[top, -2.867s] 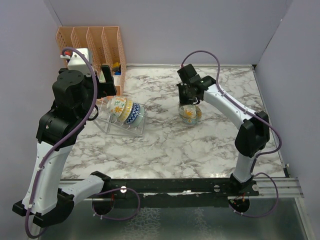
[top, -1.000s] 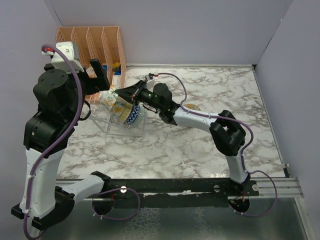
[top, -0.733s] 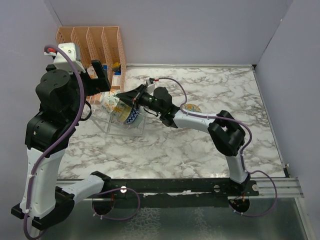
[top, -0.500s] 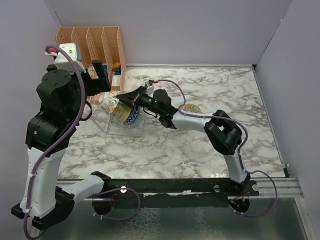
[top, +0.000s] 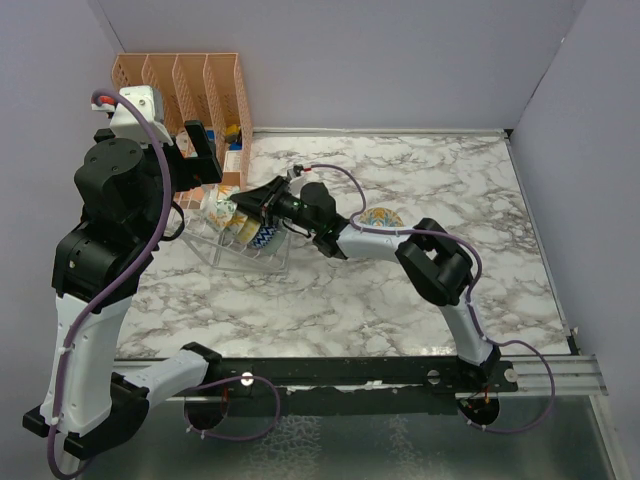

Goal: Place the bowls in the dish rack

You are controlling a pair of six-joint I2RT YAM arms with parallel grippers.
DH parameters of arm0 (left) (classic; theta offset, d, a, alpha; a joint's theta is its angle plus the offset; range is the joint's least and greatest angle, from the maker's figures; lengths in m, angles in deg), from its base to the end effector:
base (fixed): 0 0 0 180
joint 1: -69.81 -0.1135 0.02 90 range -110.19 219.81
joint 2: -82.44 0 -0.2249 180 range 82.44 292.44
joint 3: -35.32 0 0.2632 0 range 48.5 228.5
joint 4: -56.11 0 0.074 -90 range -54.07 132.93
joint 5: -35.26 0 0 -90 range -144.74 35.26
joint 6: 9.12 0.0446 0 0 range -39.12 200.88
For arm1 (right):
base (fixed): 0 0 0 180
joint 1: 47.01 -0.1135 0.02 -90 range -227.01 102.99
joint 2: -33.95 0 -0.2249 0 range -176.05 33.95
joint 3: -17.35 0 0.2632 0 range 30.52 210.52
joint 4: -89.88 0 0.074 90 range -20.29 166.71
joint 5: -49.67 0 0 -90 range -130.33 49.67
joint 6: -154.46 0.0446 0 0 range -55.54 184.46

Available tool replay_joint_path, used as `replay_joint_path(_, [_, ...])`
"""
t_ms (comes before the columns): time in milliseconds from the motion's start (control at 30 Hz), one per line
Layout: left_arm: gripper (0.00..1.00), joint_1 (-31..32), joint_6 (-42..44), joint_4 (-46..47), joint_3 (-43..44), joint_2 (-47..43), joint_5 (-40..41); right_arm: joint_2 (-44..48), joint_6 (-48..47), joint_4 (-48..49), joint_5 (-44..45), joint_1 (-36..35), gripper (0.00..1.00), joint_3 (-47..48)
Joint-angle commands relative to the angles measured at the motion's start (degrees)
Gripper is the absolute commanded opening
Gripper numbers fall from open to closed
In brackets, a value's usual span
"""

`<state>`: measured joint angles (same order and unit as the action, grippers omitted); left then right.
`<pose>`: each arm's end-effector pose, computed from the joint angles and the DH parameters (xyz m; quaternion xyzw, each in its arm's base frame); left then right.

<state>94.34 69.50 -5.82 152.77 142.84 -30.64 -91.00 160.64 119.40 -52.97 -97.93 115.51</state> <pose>0.1589 -0.0525 0.5202 -0.0578 0.7318 -0.0576 0.6766 0.3084 0.3952 0.1848 0.1904 0.6637 0.7114 0.1309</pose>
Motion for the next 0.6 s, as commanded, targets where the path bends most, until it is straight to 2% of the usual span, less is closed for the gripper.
replay_joint_path(0, [0.99, 0.42, 0.89, 0.40, -0.46, -0.12, 0.65, 0.69, -1.77, -2.47, -2.26, -0.59, 0.26, 2.44])
replay_joint_path(67, [0.99, 0.43, 0.90, 0.48, -0.55, -0.10, 0.68, 1.22, -2.03, -3.81, -2.45, -0.59, 0.30, 2.26])
replay_joint_path(233, [0.99, 0.42, 0.81, 0.42, -0.38, 0.07, 0.90, 3.85, -2.92, -6.42, -1.68, -0.59, 0.35, -0.11])
replay_joint_path(567, [0.99, 0.36, 0.06, 0.57, -0.73, 0.30, 0.46, 10.14, -5.72, -11.90, -1.89, -0.50, 0.36, -4.61])
